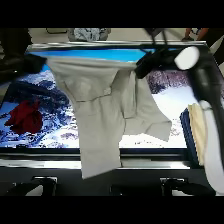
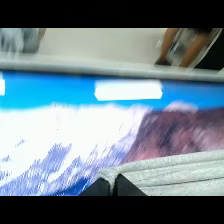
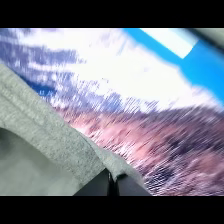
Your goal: Fold the shirts.
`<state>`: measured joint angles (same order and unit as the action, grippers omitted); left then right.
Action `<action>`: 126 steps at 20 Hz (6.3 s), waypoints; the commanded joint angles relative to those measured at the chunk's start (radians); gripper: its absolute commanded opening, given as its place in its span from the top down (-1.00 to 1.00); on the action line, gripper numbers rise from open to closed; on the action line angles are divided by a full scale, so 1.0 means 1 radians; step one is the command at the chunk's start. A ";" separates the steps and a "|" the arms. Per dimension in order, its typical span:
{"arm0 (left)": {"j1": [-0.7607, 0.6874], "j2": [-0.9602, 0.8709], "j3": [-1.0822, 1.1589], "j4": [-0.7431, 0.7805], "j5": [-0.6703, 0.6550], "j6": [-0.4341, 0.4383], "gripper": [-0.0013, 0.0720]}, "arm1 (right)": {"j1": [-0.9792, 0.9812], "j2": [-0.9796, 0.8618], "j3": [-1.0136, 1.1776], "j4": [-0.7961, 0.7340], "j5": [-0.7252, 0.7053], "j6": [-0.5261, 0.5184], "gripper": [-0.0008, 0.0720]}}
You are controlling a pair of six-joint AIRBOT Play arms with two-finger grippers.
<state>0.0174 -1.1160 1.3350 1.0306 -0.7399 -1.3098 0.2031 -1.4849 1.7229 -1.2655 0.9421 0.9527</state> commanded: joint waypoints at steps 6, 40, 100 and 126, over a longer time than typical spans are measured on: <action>-0.010 -0.379 -0.061 -0.156 -0.070 0.000 -0.20 | -0.029 -0.275 0.012 0.135 -0.014 0.148 -0.69; 0.000 -0.323 -0.411 -0.167 -0.299 0.027 0.88 | -0.567 0.105 -0.813 -0.001 0.224 0.055 -0.75; 0.114 -0.584 0.209 -0.084 0.123 -0.073 0.88 | -0.300 -0.393 0.201 -0.234 -0.132 0.327 0.86; 0.139 -0.562 0.178 0.208 -0.735 -0.108 0.39 | -0.305 -0.460 0.196 -0.159 0.761 0.204 0.20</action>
<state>0.1558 -1.6783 1.5169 1.2343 -1.4536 -1.4143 -0.1024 -1.9366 1.9190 -1.4399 1.6814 1.1233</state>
